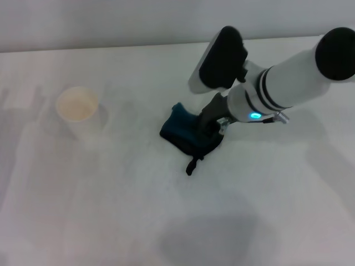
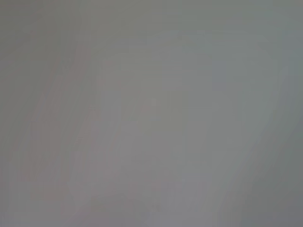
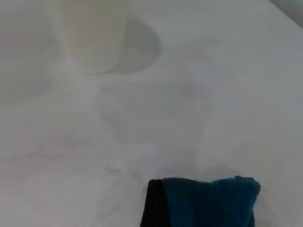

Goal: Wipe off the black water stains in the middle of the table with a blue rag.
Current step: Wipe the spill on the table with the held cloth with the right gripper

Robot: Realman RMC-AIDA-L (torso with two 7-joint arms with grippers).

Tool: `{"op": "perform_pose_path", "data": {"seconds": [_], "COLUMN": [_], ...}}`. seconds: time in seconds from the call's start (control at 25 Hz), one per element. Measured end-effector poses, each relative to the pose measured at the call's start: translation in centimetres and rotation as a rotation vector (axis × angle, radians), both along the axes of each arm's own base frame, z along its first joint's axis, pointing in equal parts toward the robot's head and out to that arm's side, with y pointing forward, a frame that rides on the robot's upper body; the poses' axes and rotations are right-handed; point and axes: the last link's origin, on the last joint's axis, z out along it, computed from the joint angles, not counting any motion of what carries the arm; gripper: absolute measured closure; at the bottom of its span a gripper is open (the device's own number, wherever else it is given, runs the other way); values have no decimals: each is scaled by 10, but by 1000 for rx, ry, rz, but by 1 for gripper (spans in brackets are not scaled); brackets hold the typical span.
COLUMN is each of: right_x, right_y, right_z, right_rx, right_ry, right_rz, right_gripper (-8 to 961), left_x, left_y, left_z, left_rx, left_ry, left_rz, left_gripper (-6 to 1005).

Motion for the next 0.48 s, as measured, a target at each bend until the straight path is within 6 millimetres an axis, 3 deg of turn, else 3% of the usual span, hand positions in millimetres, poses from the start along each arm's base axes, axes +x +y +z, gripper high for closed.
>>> {"op": "perform_pose_path", "data": {"seconds": [0.16, 0.28, 0.32, 0.48], "right_x": [-1, -12, -19, -27], "right_y": [-6, -24, -38, -56], "right_z": [0, -8, -15, -20], "right_rx": [-53, -181, -259, -354], "right_ry": [-6, -21, -18, -16], "right_rz": [-7, 21, 43, 82], "right_gripper": [869, 870, 871, 872], "left_x": [0, 1, 1, 0], "left_y": [0, 1, 1, 1], "left_z": [0, 0, 0, 1], "left_rx": [0, 0, 0, 1], "left_ry": [0, 0, 0, 3], "left_rz": [-1, -3, -3, -1], "left_gripper": [126, 126, 126, 126]}}
